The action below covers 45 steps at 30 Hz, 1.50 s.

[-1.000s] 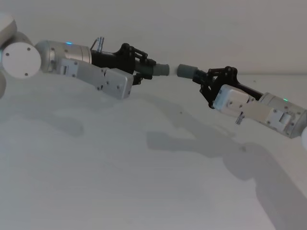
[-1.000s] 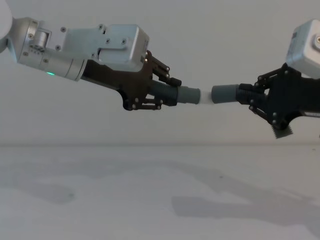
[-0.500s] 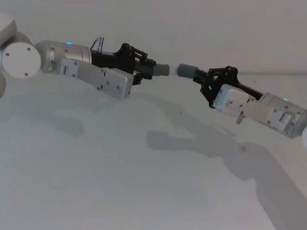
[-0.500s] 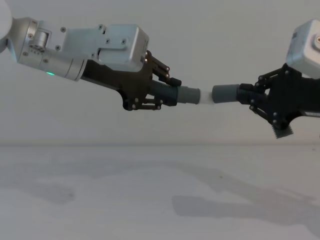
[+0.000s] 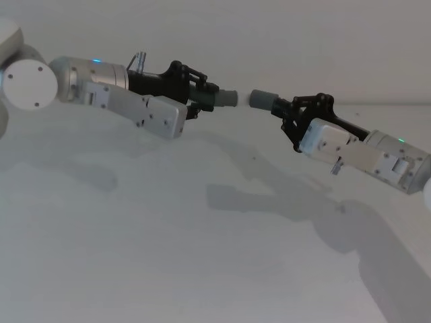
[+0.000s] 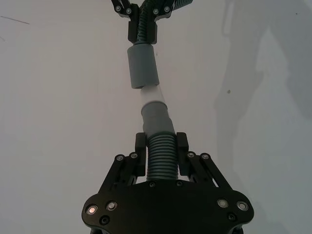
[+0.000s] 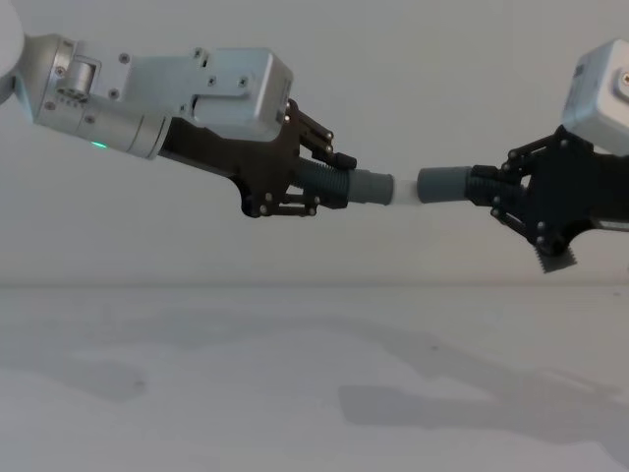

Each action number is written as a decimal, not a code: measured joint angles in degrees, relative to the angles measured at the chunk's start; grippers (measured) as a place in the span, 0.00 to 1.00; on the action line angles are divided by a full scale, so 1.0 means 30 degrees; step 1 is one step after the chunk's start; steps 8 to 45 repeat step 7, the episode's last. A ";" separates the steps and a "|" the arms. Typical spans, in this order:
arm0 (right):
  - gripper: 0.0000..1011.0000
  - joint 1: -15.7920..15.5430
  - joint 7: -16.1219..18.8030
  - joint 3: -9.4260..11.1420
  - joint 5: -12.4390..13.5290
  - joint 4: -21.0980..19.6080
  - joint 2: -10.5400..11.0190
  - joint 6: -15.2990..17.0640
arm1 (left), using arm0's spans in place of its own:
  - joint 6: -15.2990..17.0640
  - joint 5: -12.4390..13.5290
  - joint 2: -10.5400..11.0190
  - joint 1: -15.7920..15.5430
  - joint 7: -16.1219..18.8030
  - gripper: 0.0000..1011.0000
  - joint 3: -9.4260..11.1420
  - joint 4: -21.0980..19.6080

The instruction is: Use both hands to pick up one end of the pipe from the table, align the ends, and insert them.

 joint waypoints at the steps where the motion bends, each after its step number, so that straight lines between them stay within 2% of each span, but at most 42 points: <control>1: 0.11 0.0001 0.0000 0.0002 0.0000 -0.0001 0.0000 0.0001 | 0.0000 -0.0001 0.0000 0.0000 0.0000 0.34 0.0001 0.0000; 45: 0.11 0.0000 0.0007 -0.0001 0.0006 -0.0001 -0.0002 0.0006 | 0.0000 -0.0001 0.0001 0.0001 -0.0001 0.34 0.0000 0.0000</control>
